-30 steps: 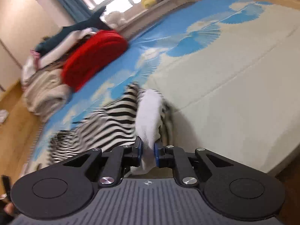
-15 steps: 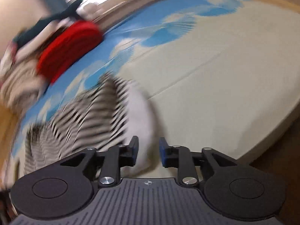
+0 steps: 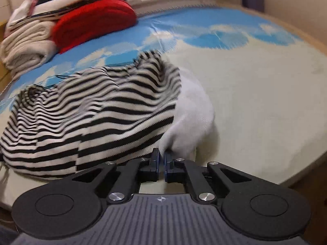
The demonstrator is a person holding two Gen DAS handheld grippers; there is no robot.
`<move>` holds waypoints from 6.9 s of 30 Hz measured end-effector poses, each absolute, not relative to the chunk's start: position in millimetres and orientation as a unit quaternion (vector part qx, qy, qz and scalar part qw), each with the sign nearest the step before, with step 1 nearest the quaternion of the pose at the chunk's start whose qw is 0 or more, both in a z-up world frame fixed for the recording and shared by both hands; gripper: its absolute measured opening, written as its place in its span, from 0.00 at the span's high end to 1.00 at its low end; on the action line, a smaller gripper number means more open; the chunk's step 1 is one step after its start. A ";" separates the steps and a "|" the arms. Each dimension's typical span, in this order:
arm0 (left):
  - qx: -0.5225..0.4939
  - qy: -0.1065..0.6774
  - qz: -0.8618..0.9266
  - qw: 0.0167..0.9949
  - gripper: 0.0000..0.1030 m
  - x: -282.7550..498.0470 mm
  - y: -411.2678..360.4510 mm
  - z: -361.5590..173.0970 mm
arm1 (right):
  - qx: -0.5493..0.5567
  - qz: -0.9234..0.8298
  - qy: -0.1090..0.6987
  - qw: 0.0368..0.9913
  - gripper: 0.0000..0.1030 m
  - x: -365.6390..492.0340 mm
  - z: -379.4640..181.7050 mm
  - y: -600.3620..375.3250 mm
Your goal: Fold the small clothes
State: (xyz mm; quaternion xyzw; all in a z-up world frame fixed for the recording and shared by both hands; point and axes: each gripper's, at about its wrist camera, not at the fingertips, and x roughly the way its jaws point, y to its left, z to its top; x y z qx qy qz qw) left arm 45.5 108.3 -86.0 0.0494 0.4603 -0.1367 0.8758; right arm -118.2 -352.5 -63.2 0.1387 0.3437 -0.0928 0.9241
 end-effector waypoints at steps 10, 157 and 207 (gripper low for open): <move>0.047 0.458 -0.142 0.876 0.66 46.5 111.4 -87.3 | 0.046 -0.190 0.346 0.918 0.98 -123.6 -67.5 -375.4; -0.450 0.448 -0.035 0.772 0.11 -39.9 110.0 -85.4 | 0.201 0.146 0.368 0.896 0.19 90.7 5.2 -291.1; -0.053 0.312 0.001 0.949 0.01 107.1 68.7 57.2 | 0.099 -0.030 0.252 0.962 0.14 41.7 26.7 -258.2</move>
